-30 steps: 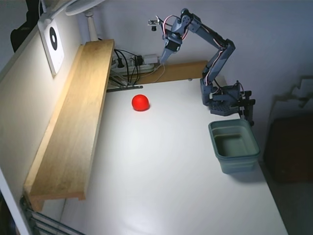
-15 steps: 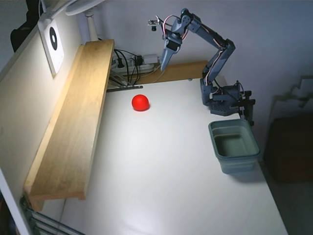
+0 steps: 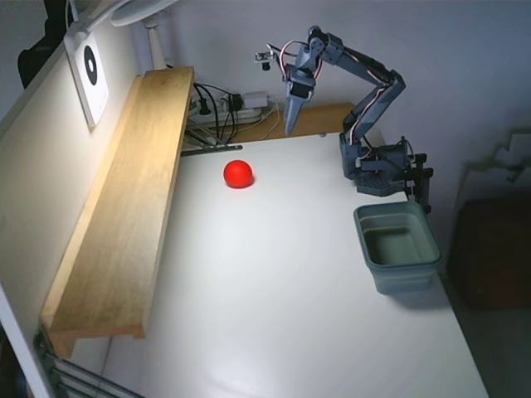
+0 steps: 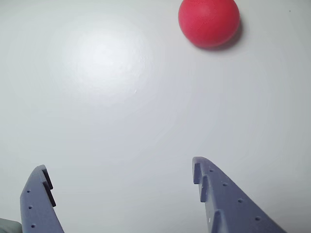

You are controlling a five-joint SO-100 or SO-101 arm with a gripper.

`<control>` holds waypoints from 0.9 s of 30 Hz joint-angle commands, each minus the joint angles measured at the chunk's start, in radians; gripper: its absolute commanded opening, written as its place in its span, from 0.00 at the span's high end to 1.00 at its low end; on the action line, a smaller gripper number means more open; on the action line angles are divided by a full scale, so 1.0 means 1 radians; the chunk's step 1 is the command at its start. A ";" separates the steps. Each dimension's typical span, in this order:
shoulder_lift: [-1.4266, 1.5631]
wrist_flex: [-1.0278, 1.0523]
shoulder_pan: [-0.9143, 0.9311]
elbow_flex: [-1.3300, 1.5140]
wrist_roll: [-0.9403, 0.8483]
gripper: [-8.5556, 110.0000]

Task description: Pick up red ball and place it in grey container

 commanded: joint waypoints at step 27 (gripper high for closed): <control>-0.150 -0.290 0.001 0.103 0.003 0.61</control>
